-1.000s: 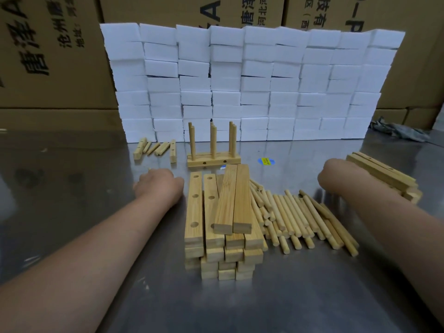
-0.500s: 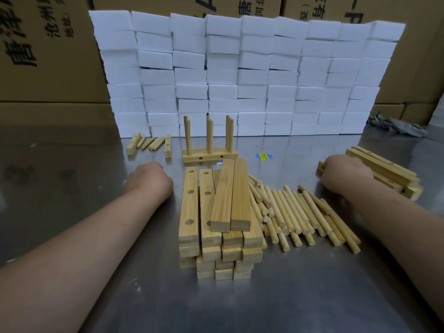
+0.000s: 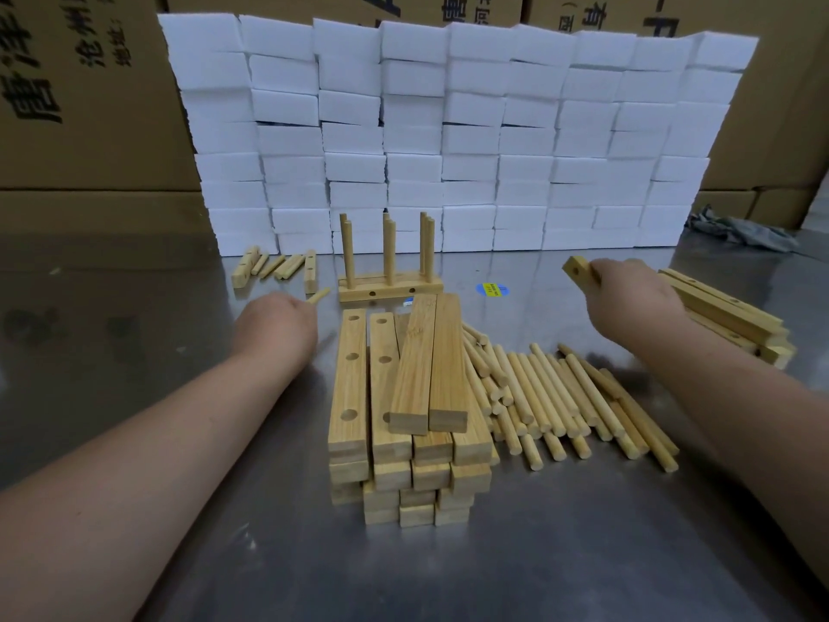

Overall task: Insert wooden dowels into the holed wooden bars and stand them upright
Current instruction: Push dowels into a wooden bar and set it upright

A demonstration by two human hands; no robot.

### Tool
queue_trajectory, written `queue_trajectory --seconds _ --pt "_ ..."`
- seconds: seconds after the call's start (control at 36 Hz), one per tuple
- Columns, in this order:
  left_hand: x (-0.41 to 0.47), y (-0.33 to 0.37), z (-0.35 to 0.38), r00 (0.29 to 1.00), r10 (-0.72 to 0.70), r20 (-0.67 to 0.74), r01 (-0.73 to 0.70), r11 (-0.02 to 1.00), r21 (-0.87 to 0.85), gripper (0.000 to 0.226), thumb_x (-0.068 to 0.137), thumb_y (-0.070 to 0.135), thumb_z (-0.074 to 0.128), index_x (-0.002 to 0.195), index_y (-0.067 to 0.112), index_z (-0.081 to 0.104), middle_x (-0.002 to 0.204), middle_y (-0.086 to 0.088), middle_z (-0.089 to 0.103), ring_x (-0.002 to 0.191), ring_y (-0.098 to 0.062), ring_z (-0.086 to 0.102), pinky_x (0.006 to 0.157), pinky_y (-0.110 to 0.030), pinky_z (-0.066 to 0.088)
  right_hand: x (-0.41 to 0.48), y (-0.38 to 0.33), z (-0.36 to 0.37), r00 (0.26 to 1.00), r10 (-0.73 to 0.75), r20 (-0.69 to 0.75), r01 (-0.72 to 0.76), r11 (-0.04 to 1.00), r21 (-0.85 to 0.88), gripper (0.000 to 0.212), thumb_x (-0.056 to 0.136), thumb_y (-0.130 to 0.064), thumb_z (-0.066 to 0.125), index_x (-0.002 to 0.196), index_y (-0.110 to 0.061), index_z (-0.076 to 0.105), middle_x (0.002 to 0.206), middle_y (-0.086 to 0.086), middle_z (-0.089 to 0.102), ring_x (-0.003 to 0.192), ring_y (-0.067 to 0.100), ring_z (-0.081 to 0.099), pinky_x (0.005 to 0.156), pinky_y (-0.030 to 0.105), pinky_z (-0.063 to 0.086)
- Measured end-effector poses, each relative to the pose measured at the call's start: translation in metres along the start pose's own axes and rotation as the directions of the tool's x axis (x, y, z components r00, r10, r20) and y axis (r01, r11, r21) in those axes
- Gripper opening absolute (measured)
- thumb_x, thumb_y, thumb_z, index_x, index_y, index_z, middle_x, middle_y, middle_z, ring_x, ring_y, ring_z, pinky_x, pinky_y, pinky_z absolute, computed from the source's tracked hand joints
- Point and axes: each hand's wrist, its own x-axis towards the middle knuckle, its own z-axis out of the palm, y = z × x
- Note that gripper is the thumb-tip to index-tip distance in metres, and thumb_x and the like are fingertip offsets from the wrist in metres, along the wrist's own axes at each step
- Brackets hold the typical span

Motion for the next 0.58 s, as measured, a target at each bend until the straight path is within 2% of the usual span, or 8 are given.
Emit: queue_trajectory --seconds 0.11,0.19,0.25,0.31,0.36,0.44,0.53,0.58 --pt "-0.003 -0.001 0.001 0.991 0.087 -0.1 -0.099 0.988 -0.119 0.033 0.096 0.02 0.03 0.066 0.014 0.043 0.067 -0.005 0.043 0.059 -0.019 0.038 0.048 -0.031 0.023 -0.001 -0.008 -0.002 0.996 -0.077 -0.054 0.083 0.988 0.132 0.036 0.098 -0.037 0.034 0.12 -0.012 0.05 0.073 0.004 0.054 0.06 0.021 0.046 0.045 0.027 0.025" --pt "-0.003 0.002 -0.002 0.987 0.125 -0.104 -0.145 0.965 -0.217 0.033 0.099 0.022 0.027 0.081 0.011 0.052 0.076 -0.007 0.049 0.067 -0.022 0.044 0.055 -0.032 0.03 -0.004 -0.018 -0.01 0.995 -0.097 0.01 0.089 0.949 0.303 0.042 0.096 -0.044 0.035 0.128 -0.019 0.044 0.086 0.004 0.064 0.064 0.02 0.053 0.05 0.029 0.038" --pt "-0.004 0.007 -0.007 0.989 0.121 -0.089 -0.143 0.941 -0.306 0.032 0.099 0.023 0.028 0.086 0.011 0.056 0.077 -0.004 0.05 0.066 -0.02 0.044 0.053 -0.032 0.03 -0.007 -0.027 -0.017 0.992 -0.119 0.044 0.091 0.908 0.409 0.039 0.094 -0.042 0.041 0.128 -0.022 0.046 0.095 0.004 0.066 0.073 0.022 0.06 0.06 0.033 0.049" --pt "-0.007 0.014 -0.014 0.991 0.11 -0.079 -0.132 0.91 -0.393 0.032 0.097 0.024 0.032 0.076 0.015 0.054 0.072 0.0 0.049 0.058 -0.015 0.04 0.049 -0.029 0.026 -0.01 -0.035 -0.026 0.985 -0.158 0.064 0.109 0.873 0.475 0.034 0.091 -0.033 0.046 0.124 -0.024 0.05 0.096 0.004 0.066 0.08 0.024 0.063 0.067 0.034 0.05" --pt "-0.01 0.025 -0.024 0.989 0.127 -0.069 -0.145 0.876 -0.461 0.03 0.095 0.025 0.036 0.072 0.018 0.053 0.07 0.001 0.049 0.056 -0.015 0.039 0.05 -0.026 0.028 -0.013 -0.043 -0.035 0.98 -0.184 0.073 0.114 0.827 0.551 0.027 0.089 -0.027 0.05 0.116 -0.026 0.053 0.094 0.003 0.066 0.081 0.025 0.063 0.065 0.031 0.047" --pt "-0.016 0.049 -0.044 0.971 0.233 -0.046 -0.224 0.838 -0.497 0.026 0.093 0.026 0.039 0.082 0.014 0.06 0.069 -0.001 0.047 0.056 -0.016 0.038 0.05 -0.025 0.03 -0.018 -0.054 -0.05 0.98 -0.178 0.084 0.078 0.744 0.664 0.014 0.087 -0.026 0.051 0.098 -0.024 0.059 0.081 -0.006 0.065 0.068 0.013 0.059 0.058 0.025 0.043" --pt "-0.027 0.071 -0.065 0.925 0.378 -0.033 -0.348 0.81 -0.473 0.024 0.089 0.033 0.046 0.078 0.026 0.066 0.062 0.003 0.046 0.048 -0.011 0.038 0.043 -0.019 0.03 -0.021 -0.061 -0.062 0.977 -0.124 0.171 -0.054 0.637 0.769 0.018 0.083 -0.025 0.052 0.08 -0.014 0.065 0.055 -0.012 0.064 0.047 0.004 0.056 0.049 0.018 0.042" --pt "-0.036 0.079 -0.077 0.888 0.459 -0.011 -0.411 0.785 -0.463 0.023 0.086 0.04 0.051 0.075 0.032 0.069 0.056 0.005 0.043 0.04 -0.006 0.034 0.036 -0.013 0.026 -0.024 -0.066 -0.069 0.962 -0.133 0.24 -0.136 0.527 0.839 0.022 0.085 -0.025 0.05 0.077 -0.012 0.066 0.052 -0.012 0.065 0.042 0.004 0.057 0.045 0.015 0.046"
